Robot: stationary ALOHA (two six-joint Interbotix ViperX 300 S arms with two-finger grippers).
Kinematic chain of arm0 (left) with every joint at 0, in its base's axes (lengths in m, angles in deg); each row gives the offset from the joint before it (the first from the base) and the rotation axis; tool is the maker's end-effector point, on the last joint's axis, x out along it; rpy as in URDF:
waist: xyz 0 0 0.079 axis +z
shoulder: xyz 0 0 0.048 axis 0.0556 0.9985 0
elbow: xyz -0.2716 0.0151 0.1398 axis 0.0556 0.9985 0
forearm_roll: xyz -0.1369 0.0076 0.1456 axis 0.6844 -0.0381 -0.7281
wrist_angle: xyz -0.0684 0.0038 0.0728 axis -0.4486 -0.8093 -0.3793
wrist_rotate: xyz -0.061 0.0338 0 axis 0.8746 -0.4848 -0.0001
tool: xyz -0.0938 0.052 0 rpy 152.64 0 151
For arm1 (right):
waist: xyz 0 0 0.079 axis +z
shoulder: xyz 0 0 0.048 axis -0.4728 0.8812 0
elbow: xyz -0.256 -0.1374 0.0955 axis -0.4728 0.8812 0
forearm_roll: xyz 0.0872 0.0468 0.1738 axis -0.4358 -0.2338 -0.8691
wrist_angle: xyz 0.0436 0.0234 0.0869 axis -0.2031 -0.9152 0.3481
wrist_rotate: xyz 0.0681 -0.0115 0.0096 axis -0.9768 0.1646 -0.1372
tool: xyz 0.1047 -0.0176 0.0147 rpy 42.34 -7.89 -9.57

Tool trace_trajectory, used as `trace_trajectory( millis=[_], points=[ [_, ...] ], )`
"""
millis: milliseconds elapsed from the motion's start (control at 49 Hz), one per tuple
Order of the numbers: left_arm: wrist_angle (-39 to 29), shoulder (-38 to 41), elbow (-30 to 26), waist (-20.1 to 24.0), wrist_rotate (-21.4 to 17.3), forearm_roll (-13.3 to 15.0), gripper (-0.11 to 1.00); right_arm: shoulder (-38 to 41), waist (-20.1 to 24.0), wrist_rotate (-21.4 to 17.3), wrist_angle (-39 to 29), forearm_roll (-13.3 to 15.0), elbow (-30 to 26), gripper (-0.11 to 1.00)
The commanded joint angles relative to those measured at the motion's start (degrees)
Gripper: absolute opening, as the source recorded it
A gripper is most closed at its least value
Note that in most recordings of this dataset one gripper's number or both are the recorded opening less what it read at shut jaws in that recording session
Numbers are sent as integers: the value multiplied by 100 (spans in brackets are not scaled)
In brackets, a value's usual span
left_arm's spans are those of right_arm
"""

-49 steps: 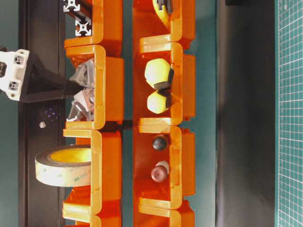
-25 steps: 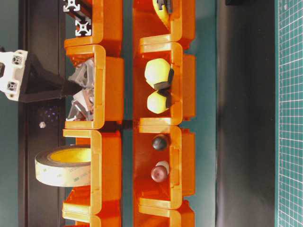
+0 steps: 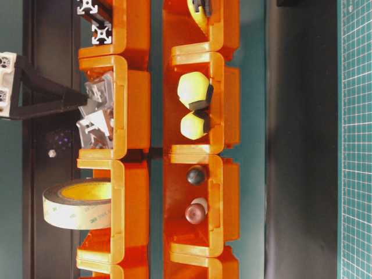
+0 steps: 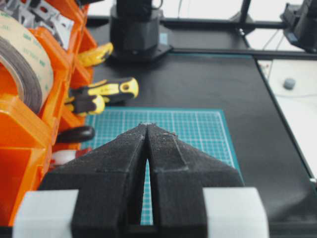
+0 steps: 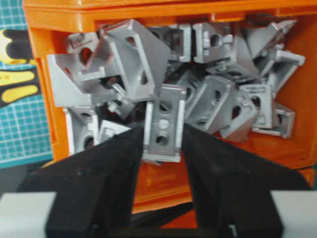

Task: Pick corner brachets from container rack with right arm.
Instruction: 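Close the right gripper on one silver corner bracket, then lift the bracket out of the bin and carry it over the mat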

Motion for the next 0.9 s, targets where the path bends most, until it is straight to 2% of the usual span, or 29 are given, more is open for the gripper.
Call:
trace_trajectory(
  millis=[0, 265, 571, 877],
  points=[
    [-18, 18, -114, 9, 18, -18, 0, -97, 35, -9, -62, 44, -167, 25],
    [-18, -9, -114, 18, 18, -18, 0, -220, 167, -193, -18, 202, -308, 25],
    [-26, -9, -114, 26, 18, -18, 0, -598, 334, -378, 0, 237, -378, 25],
    [-26, -35, -123, 44, 9, -18, 0, -1063, 896, -686, 53, 448, -290, 25]
  ],
)
